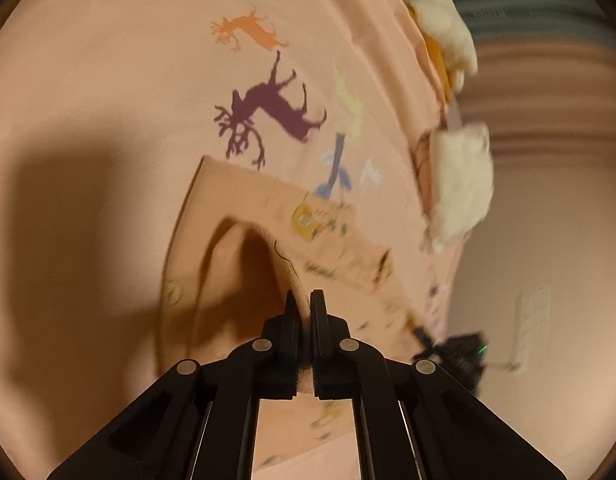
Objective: Fold small clothes
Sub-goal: 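Lay the hem down and open both tools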
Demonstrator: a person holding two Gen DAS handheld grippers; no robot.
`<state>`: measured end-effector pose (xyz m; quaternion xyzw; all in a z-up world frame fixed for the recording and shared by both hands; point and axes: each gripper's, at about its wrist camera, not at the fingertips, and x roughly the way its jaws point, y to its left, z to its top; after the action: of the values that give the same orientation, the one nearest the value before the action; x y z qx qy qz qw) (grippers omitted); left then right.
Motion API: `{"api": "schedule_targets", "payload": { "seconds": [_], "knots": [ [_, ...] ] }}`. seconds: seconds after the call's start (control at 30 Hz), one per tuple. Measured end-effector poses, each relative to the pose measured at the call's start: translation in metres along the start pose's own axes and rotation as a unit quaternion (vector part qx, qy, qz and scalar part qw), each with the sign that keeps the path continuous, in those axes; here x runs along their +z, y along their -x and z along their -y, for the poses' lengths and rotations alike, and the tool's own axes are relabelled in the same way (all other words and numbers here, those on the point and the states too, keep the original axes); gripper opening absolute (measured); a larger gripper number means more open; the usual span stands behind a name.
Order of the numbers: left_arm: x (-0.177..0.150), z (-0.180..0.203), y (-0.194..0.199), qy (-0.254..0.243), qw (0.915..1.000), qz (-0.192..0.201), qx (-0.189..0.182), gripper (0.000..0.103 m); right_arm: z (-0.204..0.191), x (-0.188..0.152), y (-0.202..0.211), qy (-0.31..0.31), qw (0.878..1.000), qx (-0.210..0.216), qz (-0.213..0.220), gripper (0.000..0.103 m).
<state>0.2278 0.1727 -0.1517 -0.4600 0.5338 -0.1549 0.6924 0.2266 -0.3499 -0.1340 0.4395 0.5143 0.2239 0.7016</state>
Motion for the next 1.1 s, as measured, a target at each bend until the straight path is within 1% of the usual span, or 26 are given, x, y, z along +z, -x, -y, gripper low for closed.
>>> {"api": "schedule_targets", "payload": {
  "seconds": [0.07,0.1,0.13,0.17,0.2,0.23,0.27,0.3,0.33,0.4,0.43,0.5,0.57,0.6,0.67,0.7,0.73,0.77,0.8,0.83,0.9,0.93,1.0,1.03,1.07,1.1],
  "knots": [
    [0.01,-0.008,0.001,0.057,0.9977,0.018,-0.034,0.002,0.004,0.01,-0.002,-0.038,0.999,0.026,0.008,0.007],
    [0.015,-0.011,0.001,0.081,0.9952,0.03,-0.046,0.002,0.005,0.016,-0.005,-0.053,0.998,0.035,0.012,0.007],
    [0.021,-0.014,0.001,0.1,0.9926,0.046,-0.052,0.002,0.006,0.02,-0.007,-0.063,0.997,0.038,0.018,0.01],
    [0.025,-0.017,0.001,0.121,0.9891,0.062,-0.058,0.002,0.008,0.027,-0.009,-0.076,0.996,0.04,0.028,0.01],
    [0.031,-0.024,0.002,0.157,0.9813,0.082,-0.077,0.002,0.013,0.032,-0.011,-0.095,0.994,0.046,0.036,0.01],
    [0.035,-0.028,0.002,0.176,0.9756,0.093,-0.093,0.002,0.016,0.037,-0.015,-0.115,0.991,0.056,0.044,0.011],
    [0.04,-0.031,0.002,0.186,0.9723,0.102,-0.098,0.002,0.018,0.042,-0.018,-0.126,0.989,0.057,0.049,0.013],
    [0.046,-0.032,0.003,0.194,0.9704,0.116,-0.086,0.002,0.02,0.046,-0.02,-0.131,0.989,0.047,0.057,0.021],
    [0.05,-0.034,0.004,0.197,0.9689,0.126,-0.082,0.002,0.02,0.049,-0.021,-0.133,0.988,0.042,0.071,0.03],
    [0.056,-0.035,0.007,0.197,0.9675,0.137,-0.079,0.002,0.02,0.055,-0.023,-0.13,0.986,0.061,0.081,0.038],
    [0.057,-0.033,0.009,0.19,0.9695,0.139,-0.068,0.002,0.019,0.056,-0.023,-0.13,0.986,0.061,0.083,0.041],
    [0.056,-0.02,0.014,0.136,0.9827,0.122,-0.029,0.002,0.012,0.058,-0.016,-0.108,0.988,0.038,0.099,0.041],
    [0.05,-0.009,0.016,0.087,0.9907,0.105,0.002,0.002,0.004,0.057,-0.006,-0.079,0.989,0.03,0.119,0.041],
    [0.046,-0.003,0.018,0.059,0.9932,0.099,0.016,0.002,0.0,0.055,0.003,-0.062,0.989,0.023,0.133,0.041],
    [0.03,0.009,0.022,-0.001,0.9954,0.084,0.046,0.002,-0.008,0.052,0.013,-0.029,0.989,0.011,0.143,0.041],
    [0.022,0.014,0.024,-0.028,0.9952,0.076,0.055,0.002,-0.016,0.047,0.018,-0.002,0.99,0.004,0.142,0.04],
    [0.011,0.02,0.026,-0.058,0.9937,0.068,0.067,0.002,-0.024,0.042,0.02,0.028,0.99,-0.008,0.136,0.036],
    [0.001,0.023,0.027,-0.084,0.991,0.062,0.084,0.002,-0.03,0.036,0.021,0.053,0.99,-0.018,0.13,0.033],
    [-0.01,0.027,0.028,-0.11,0.9864,0.059,0.107,0.002,-0.039,0.029,0.02,0.08,0.989,-0.029,0.124,0.026],
    [-0.019,0.028,0.027,-0.128,0.9821,0.059,0.125,0.002,-0.048,0.017,0.019,0.115,0.987,-0.037,0.109,0.023],
    [-0.029,0.023,0.027,-0.149,0.9755,0.056,0.152,0.002,-0.052,0.0,0.015,0.147,0.985,-0.039,0.081,0.02],
    [-0.033,0.02,0.025,-0.156,0.9728,0.053,0.163,0.002,-0.057,-0.012,0.007,0.168,0.983,-0.049,0.057,0.019],
    [-0.039,0.012,0.016,-0.16,0.9723,0.028,0.168,0.002,-0.059,-0.029,-0.007,0.196,0.977,-0.073,0.027,0.019],
    [-0.042,0.013,0.01,-0.163,0.9717,0.019,0.17,0.002,-0.062,-0.04,-0.019,0.218,0.971,-0.095,0.005,0.019],
    [-0.048,0.013,0.005,-0.17,0.9708,0.006,0.169,0.002,-0.062,-0.044,-0.026,0.228,0.968,-0.108,-0.005,0.019],
    [-0.053,0.014,0.0,-0.176,0.9704,-0.005,0.166,0.002,-0.062,-0.053,-0.038,0.245,0.961,-0.126,-0.025,0.019]
  ]
}}
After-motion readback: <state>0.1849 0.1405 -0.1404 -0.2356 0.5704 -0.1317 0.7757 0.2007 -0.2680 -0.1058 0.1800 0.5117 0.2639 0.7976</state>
